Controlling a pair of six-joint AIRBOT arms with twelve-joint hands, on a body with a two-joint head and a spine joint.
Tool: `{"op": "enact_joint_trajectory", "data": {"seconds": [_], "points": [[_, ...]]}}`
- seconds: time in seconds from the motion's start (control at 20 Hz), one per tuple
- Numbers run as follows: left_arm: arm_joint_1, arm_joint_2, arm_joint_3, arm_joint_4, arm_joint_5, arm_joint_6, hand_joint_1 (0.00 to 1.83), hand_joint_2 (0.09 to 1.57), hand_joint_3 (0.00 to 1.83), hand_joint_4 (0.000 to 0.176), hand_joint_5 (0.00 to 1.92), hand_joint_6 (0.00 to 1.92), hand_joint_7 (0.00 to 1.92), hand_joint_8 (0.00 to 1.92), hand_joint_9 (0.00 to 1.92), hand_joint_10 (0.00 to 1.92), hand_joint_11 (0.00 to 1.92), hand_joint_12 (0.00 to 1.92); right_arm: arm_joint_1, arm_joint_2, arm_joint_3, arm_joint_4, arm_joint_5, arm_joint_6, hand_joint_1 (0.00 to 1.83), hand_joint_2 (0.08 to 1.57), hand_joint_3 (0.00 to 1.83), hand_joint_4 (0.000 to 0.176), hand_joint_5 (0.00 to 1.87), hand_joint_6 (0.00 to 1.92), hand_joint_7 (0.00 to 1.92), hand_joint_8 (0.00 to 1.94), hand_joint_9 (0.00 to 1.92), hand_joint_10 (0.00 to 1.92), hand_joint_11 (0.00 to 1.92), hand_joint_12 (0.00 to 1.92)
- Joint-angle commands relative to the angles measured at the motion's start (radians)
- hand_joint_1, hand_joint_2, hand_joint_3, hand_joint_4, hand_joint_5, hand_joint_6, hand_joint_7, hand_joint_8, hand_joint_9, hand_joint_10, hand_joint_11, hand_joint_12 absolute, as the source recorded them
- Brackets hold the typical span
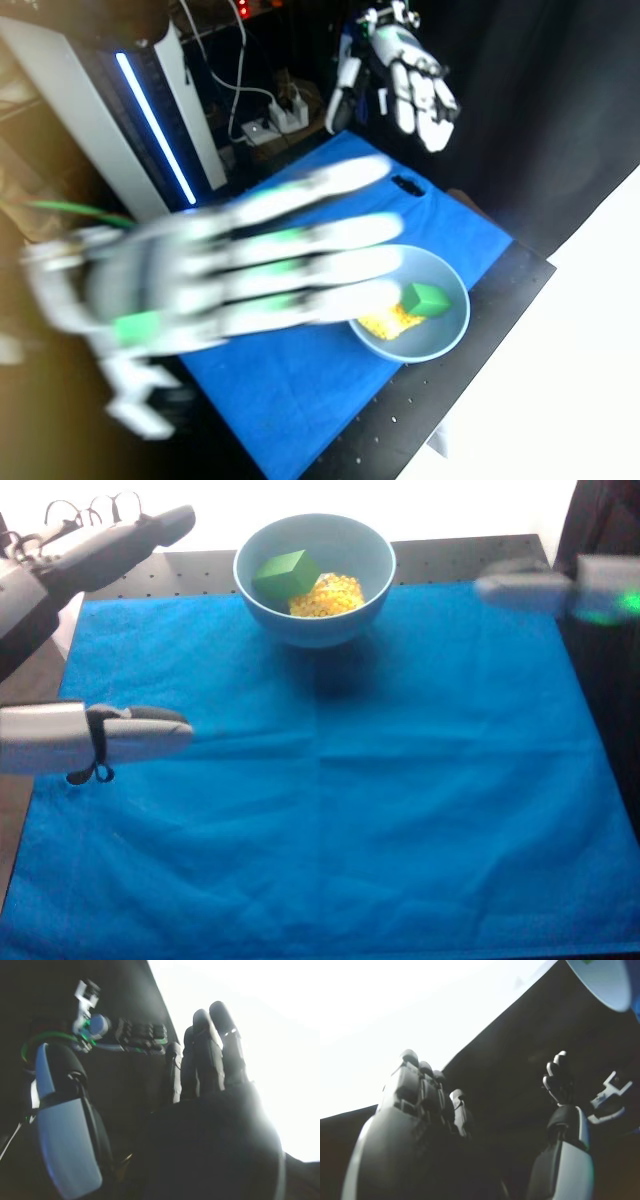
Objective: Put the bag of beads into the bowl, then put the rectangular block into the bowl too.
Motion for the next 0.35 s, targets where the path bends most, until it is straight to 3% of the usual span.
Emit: {"op": "enact_joint_trajectory", "data": {"seconds": [0.0,0.1,0.15,0.25,0.3], "points": [[0.0,0.008,-0.003,-0.023,-0.17,-0.003,0.8,0.88,0.0,0.112,0.11,0.0,0.15,0.0,0.19,0.0,0.0,0.62,-0.02,0.009,-0.024,0.048,0.18,0.002,0.84,0.89,0.02,0.176,0.0,0.0,0.03,0.0,0.0,0.0,0.0,0.0],[0.043,0.007,-0.021,-0.046,-0.217,-0.003,0.75,0.88,0.0,0.089,0.08,0.0,0.12,0.0,0.17,0.0,0.0,0.6,-0.17,0.046,-0.106,0.146,0.288,0.002,0.84,0.88,0.01,0.176,0.02,0.01,0.0,0.0,0.0,0.0,0.0,0.0],[0.057,0.007,-0.028,-0.055,-0.231,-0.003,0.7,0.88,0.0,0.083,0.07,0.0,0.09,0.0,0.14,0.0,0.0,0.51,-0.216,0.051,-0.128,0.178,0.324,0.002,0.74,0.89,0.01,0.176,0.0,0.0,0.02,0.01,0.0,0.0,0.0,0.0],[0.081,0.006,-0.037,-0.076,-0.26,-0.003,0.67,0.89,0.0,0.077,0.07,0.0,0.07,0.0,0.08,0.0,0.0,0.34,-0.275,0.052,-0.152,0.225,0.352,0.002,0.73,0.93,0.02,0.176,0.0,0.0,0.01,0.0,0.0,0.0,0.0,0.0],[0.095,0.002,-0.038,-0.091,-0.285,-0.005,0.66,0.9,0.0,0.076,0.08,0.0,0.05,0.0,0.07,0.0,0.0,0.37,-0.287,0.052,-0.154,0.245,0.352,0.002,0.73,0.89,0.0,0.176,0.0,0.0,0.01,0.0,0.0,0.0,0.0,0.0]]}}
